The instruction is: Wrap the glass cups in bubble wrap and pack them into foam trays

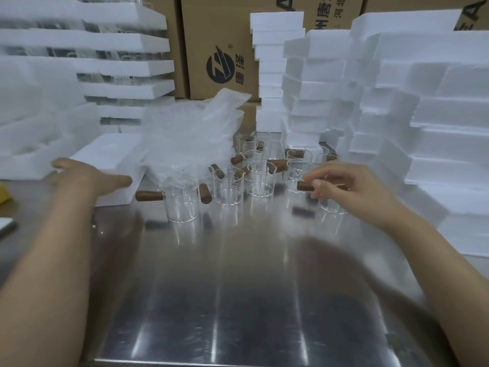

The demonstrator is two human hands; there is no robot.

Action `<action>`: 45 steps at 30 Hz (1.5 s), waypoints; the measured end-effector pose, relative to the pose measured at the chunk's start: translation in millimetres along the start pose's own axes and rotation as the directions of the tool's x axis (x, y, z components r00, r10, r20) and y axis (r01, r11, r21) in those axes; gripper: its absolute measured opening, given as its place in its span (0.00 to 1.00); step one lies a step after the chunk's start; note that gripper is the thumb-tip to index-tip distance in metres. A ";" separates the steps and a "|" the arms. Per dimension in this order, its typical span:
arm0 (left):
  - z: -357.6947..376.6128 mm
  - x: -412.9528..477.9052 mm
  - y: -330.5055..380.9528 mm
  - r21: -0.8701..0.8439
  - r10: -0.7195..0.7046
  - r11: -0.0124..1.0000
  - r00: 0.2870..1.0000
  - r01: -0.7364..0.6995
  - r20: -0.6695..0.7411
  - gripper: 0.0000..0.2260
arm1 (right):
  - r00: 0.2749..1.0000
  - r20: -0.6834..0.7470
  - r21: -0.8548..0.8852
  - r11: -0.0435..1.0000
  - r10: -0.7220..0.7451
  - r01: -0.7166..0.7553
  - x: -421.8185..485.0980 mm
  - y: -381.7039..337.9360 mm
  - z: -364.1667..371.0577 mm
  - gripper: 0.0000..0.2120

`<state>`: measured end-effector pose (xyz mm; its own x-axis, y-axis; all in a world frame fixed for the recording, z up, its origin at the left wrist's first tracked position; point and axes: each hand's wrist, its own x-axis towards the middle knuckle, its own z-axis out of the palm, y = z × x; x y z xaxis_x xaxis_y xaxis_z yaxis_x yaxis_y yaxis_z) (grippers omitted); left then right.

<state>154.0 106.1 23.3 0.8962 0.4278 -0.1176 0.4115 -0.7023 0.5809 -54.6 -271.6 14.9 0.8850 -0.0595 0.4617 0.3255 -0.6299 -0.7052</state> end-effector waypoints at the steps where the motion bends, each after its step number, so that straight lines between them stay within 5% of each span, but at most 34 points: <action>1: -0.5 -1.6 1.7 0.022 0.014 1.000 1.000 -0.014 0.011 0.59 | 1.000 0.016 -0.022 1.000 -0.010 0.011 -0.7 -1.2 1.6 0.08; 5: -9.5 -14.2 4.0 0.251 0.152 0.955 0.988 -0.155 0.032 0.56 | 0.998 0.061 -0.104 0.994 -0.034 0.040 -2.4 -7.9 11.0 0.10; 8: -11.8 -25.3 11.5 0.192 0.326 0.934 0.937 -0.300 -0.122 0.62 | 0.996 0.065 -0.151 0.986 -0.064 0.073 -2.3 -9.4 24.8 0.09; 11: 2.0 -55.2 27.9 0.020 0.619 0.744 0.678 -0.668 -0.397 0.42 | 0.991 0.105 -0.185 0.978 -0.080 0.098 -4.6 -7.7 42.4 0.07; 15: 30.5 -95.0 48.5 0.017 0.840 0.454 0.422 -0.891 -0.340 0.12 | 0.984 0.159 -0.211 0.971 -0.080 0.113 -6.6 -3.6 59.8 0.07; 21: 79.2 -122.0 46.7 0.274 0.978 0.203 0.209 -0.940 -0.007 0.14 | 0.994 0.110 -0.136 0.990 -0.005 0.020 -6.4 -2.5 58.0 0.07; 26: 88.1 -129.1 47.0 0.324 0.989 0.138 0.146 -0.936 0.001 0.10 | 0.995 0.091 -0.131 0.991 0.042 -0.030 -6.3 -3.4 58.5 0.07; 31: 92.9 -150.6 44.2 0.123 0.996 0.090 0.092 -0.988 0.015 0.06 | 0.993 0.047 -0.091 0.990 0.111 -0.107 -4.8 -0.2 58.3 0.10; 39: 104.4 -177.0 40.1 -0.134 0.999 0.019 0.013 -0.991 0.045 0.05 | 0.970 0.128 -0.086 0.977 0.205 -0.195 -1.5 10.4 61.9 0.35; 45: 100.5 -173.3 38.3 -0.165 0.998 -0.052 -0.057 -0.985 0.025 0.05 | 0.979 0.119 -0.015 0.986 0.165 -0.165 -2.2 14.1 63.2 0.35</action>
<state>31.1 -52.0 -15.0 0.3640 -0.7397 0.5660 -0.9314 -0.2912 0.2185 -30.9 -231.4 -30.0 0.9598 -0.0707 0.2716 0.1702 -0.6227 -0.7637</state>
